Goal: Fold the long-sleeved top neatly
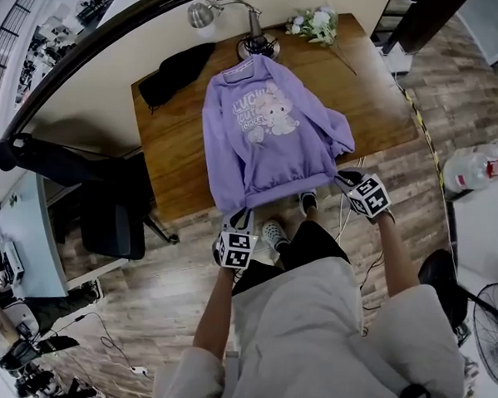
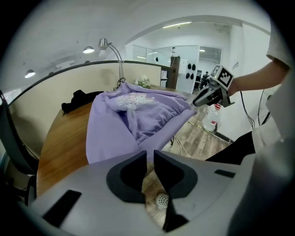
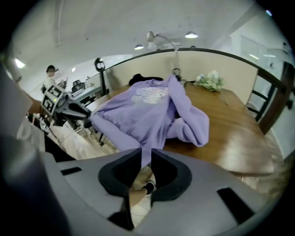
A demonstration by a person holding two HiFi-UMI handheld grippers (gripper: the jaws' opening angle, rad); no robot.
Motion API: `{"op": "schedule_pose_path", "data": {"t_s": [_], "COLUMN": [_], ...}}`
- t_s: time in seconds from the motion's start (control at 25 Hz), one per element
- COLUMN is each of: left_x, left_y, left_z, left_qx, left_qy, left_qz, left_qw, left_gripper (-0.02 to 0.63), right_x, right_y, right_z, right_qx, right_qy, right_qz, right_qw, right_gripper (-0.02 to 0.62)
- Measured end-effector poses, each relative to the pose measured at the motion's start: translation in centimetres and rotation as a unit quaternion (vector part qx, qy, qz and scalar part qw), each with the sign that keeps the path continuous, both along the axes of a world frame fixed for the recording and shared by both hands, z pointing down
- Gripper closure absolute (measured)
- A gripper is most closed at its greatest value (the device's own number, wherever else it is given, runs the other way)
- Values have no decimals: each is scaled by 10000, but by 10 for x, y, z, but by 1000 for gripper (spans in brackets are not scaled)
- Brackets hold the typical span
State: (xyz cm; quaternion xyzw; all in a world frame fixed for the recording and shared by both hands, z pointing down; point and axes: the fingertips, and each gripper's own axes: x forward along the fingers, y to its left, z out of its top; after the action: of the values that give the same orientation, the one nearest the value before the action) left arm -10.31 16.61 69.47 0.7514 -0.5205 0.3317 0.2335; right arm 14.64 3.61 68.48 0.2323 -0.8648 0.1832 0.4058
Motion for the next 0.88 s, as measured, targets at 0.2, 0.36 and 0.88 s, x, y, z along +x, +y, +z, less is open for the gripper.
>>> {"op": "schedule_pose_path", "data": {"t_s": [0.2, 0.36, 0.88], "left_x": [-14, -8, -1], "left_y": [0, -38, -150], "left_z": [-9, -31, -14], "left_qx": [53, 409, -6], "left_qy": [117, 206, 529], "left_qz": [-384, -581, -1378], "left_qw": [9992, 9973, 9890], "left_gripper": [555, 555, 555], "right_x": [40, 31, 31], "right_y": [-44, -70, -119], "right_z": [3, 8, 2], "right_qx": [-153, -613, -679], "right_qy": [-714, -1492, -1025], "right_qz": [2131, 2972, 2812], "right_qw": [9743, 9411, 9517], "right_gripper": [494, 425, 534]}}
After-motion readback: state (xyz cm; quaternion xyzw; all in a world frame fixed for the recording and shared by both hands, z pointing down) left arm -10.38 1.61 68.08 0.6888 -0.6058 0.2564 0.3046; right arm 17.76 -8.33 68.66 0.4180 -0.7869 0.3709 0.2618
